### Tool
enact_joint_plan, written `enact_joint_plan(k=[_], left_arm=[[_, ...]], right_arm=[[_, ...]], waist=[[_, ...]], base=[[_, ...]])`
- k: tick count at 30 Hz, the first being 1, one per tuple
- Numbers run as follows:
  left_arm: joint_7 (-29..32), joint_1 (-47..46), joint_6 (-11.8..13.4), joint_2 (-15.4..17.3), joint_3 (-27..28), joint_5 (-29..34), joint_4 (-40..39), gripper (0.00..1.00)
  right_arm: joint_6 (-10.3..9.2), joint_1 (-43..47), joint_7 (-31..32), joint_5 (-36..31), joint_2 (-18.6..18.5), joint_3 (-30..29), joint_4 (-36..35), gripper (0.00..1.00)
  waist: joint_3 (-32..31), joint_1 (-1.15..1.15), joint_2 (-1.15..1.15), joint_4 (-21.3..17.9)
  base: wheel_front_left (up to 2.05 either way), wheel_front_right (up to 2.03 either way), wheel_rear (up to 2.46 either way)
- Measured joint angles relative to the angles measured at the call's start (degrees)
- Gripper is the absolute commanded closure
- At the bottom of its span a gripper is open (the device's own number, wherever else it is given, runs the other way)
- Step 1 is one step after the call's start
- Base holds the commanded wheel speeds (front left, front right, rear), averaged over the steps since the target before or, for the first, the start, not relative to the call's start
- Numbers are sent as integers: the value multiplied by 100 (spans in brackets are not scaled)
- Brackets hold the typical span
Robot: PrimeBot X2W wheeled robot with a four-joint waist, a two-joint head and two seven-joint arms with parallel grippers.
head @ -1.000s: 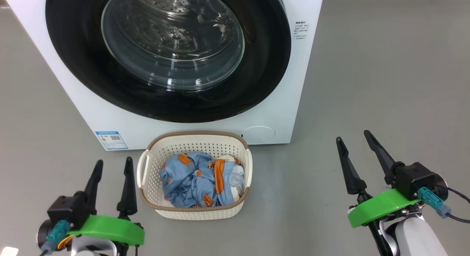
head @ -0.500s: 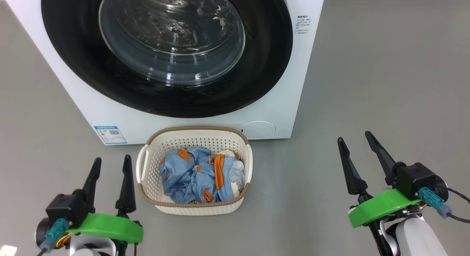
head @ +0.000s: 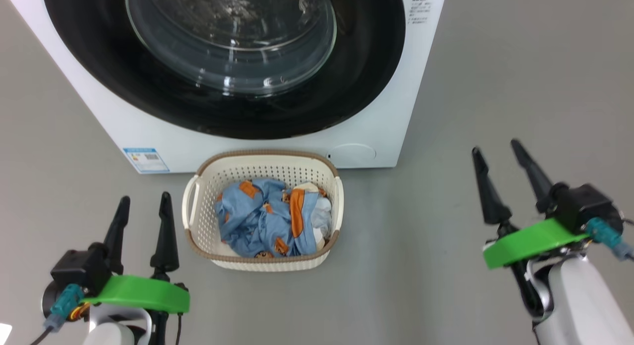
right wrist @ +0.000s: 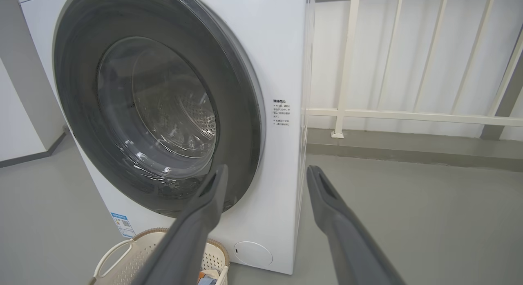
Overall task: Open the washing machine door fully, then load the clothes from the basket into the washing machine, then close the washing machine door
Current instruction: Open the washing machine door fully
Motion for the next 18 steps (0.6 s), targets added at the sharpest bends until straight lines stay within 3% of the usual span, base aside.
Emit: enact_joint_plan(k=[9,12,13,15,16,18], left_arm=[[0,-240,0,-7,-33,-45,-12,0],[0,-324,0,-10,-79,-101,-107,0],[0,-338,0,-12,-99,-101,-123,0],[0,-366,0,-20,-127,-101,-160,0],[0,-386,0,-20,-143,-101,-183,0],[0,-414,0,-22,-175,-101,-236,0]], right_arm=[[0,-702,-21,671,-248,-215,110,1],[0,-967,-26,972,-419,-186,153,50],[0,-1051,-27,1096,-450,-180,153,57],[0,-1228,-37,1386,-520,-157,183,89],[0,-1316,-40,1559,-556,-166,205,100],[0,-1513,-41,1997,-644,-156,343,100]], waist=[[365,0,0,126],[485,0,0,182],[525,0,0,200],[611,0,0,233],[654,0,0,249],[738,0,0,283]], base=[[0,0,0],[0,0,0],[0,0,0],[0,0,0],[0,0,0],[0,0,0]])
